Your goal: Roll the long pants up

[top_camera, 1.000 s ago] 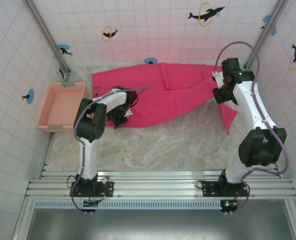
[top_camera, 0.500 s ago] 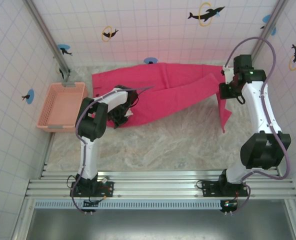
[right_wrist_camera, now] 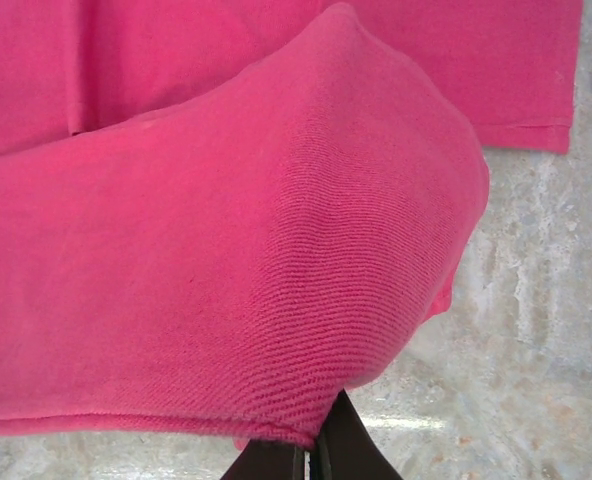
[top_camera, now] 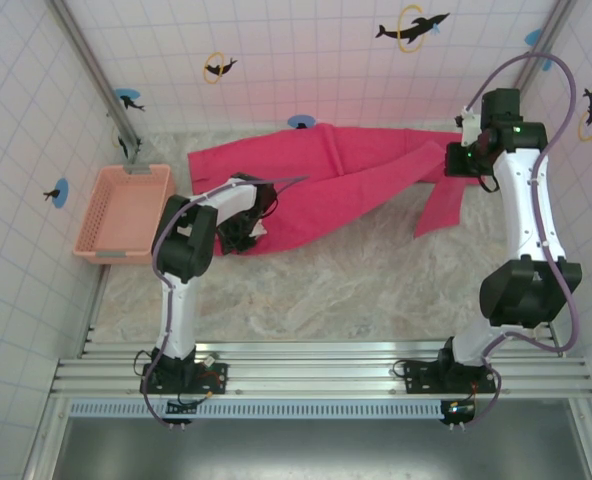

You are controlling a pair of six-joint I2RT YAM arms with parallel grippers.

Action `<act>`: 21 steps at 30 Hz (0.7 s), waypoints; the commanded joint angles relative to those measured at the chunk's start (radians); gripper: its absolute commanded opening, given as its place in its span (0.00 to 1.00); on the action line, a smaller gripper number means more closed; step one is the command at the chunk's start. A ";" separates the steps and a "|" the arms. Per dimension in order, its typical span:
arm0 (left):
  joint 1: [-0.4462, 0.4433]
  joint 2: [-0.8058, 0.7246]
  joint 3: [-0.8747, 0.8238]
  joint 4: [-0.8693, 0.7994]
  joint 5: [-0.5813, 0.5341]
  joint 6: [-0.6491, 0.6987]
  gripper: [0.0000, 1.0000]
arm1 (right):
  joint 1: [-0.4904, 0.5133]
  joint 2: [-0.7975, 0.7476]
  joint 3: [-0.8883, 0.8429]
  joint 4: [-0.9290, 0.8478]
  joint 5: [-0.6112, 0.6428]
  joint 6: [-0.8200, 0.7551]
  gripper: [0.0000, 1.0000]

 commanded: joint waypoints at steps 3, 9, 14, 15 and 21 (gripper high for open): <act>-0.003 0.035 0.040 -0.018 0.036 0.016 0.00 | -0.009 -0.006 0.028 0.000 -0.031 0.009 0.00; -0.003 0.036 0.062 -0.053 -0.016 -0.006 0.00 | -0.010 -0.022 -0.005 -0.010 0.022 -0.047 0.00; 0.020 -0.044 0.131 -0.151 -0.104 -0.049 0.00 | -0.020 -0.076 -0.129 -0.002 0.295 -0.195 0.00; 0.033 -0.071 0.142 -0.166 -0.119 -0.048 0.00 | -0.034 -0.094 -0.170 0.017 0.309 -0.209 0.00; 0.111 -0.232 0.129 -0.192 -0.163 -0.047 0.00 | -0.042 -0.179 -0.339 0.085 0.474 -0.282 0.00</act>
